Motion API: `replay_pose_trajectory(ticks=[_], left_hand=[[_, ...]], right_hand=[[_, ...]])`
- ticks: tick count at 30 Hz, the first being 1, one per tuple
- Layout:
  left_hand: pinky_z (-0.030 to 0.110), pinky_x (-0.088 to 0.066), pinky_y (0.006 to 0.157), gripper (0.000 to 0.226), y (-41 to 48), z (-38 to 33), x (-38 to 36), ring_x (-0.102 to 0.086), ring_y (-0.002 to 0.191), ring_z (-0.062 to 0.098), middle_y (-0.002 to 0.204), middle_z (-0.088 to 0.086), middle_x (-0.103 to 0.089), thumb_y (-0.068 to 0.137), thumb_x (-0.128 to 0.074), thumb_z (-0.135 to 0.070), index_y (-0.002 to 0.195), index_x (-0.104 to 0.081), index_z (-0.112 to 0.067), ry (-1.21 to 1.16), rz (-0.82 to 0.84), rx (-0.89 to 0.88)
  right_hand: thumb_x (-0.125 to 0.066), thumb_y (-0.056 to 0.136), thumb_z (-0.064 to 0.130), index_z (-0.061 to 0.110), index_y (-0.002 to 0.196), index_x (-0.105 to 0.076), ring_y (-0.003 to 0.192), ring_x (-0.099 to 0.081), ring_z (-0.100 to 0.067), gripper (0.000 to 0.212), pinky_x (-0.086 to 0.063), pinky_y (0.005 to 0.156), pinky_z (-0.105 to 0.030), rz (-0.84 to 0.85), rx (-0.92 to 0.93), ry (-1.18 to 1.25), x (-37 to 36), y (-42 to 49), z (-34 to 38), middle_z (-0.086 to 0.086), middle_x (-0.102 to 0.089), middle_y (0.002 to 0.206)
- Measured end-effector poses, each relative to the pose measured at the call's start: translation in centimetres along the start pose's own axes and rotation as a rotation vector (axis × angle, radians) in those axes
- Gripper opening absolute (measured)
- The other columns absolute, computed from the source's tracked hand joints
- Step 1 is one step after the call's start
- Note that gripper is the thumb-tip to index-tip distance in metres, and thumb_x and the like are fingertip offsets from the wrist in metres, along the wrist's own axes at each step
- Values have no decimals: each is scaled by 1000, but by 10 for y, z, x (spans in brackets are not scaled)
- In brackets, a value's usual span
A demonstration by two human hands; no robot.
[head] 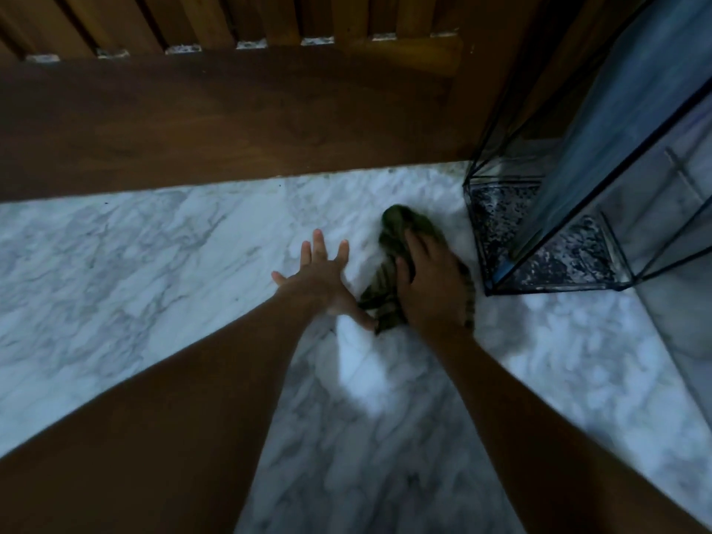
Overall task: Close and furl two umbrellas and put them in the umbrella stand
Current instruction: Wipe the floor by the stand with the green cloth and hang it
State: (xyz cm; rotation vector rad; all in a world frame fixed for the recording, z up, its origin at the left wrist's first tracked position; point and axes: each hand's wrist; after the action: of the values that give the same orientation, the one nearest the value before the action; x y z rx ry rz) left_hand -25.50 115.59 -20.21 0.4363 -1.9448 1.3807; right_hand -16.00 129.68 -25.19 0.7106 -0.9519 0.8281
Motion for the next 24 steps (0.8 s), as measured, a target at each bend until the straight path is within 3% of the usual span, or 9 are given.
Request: replay_pose_trajectory(ticks=[2, 5, 8, 11, 14, 17, 20, 24], left_hand=[[78, -5, 105, 149, -2, 0, -2, 29, 145, 25, 153, 0, 41, 45, -85, -66, 150, 16, -41, 4, -25, 0], [77, -5, 107, 144, -5, 2, -3, 26, 147, 25, 156, 1, 37, 48, -85, -66, 152, 12, -40, -1, -60, -6], [71, -5, 111, 136, -11, -5, -3, 22, 148, 26, 161, 6, 22, 51, -83, -67, 155, -1, -35, 47, -104, -3], [65, -9, 114, 107, -21, -21, -7, 16, 150, 27, 163, 12, 2, 63, -82, -57, 150, -26, -29, 97, -172, -45], [60, -9, 117, 82, -31, -41, -20, 10, 151, 26, 163, 12, -7, 74, -75, -50, 144, -38, -27, 14, -236, -99], [55, -13, 119, 91, -39, -58, -40, 1, 151, 28, 161, 14, -5, 72, -72, -62, 146, -35, -24, 15, -179, -136], [52, -18, 120, 114, -40, -59, -51, 3, 151, 31, 162, 15, 12, 66, -73, -68, 155, -16, -22, -4, -102, -120], [42, -19, 121, 107, -44, -54, -41, -1, 151, 32, 161, 12, 19, 76, -68, -64, 156, -11, -23, 3, -32, -155]], right_hand=[[-57, 95, 24, 7, 136, -59, 121, -60, -38, 44, -47, 105, -47, -35, 42, 29, 2, -34, -1, -20, -62, 132], [-59, 95, 24, 11, 139, -56, 125, -57, -34, 46, -44, 109, -46, 1, -57, 71, 13, -76, -5, -17, -61, 135], [-58, 94, 25, 11, 138, -58, 124, -58, -35, 47, -44, 108, -47, -15, -56, 85, 25, -106, -23, -16, -63, 134], [-58, 92, 26, 9, 136, -60, 121, -60, -37, 48, -47, 105, -46, -38, -62, 60, 47, -123, -61, -17, -64, 132], [-55, 93, 30, 12, 138, -58, 122, -59, -35, 49, -46, 104, -44, -71, -162, -12, 79, -131, -109, -15, -62, 135], [-53, 96, 29, 18, 143, -52, 125, -57, -32, 48, -47, 103, -43, -124, -221, -81, 107, -128, -154, -10, -58, 141], [-49, 99, 32, 25, 150, -38, 136, -44, -33, 53, -39, 111, -50, -126, -274, -152, 116, -122, -179, -10, -46, 150], [-50, 98, 38, 20, 147, -40, 134, -44, -40, 54, -32, 112, -58, -145, -462, -179, 110, -124, -174, -17, -45, 149]])
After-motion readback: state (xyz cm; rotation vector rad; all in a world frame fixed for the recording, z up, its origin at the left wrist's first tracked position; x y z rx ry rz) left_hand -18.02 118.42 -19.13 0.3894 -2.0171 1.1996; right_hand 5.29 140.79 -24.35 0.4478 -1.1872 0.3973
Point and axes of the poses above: each hand's wrist, its own y-axis towards the middle knuckle, its own x-axis out of the back of the hand, z = x × y
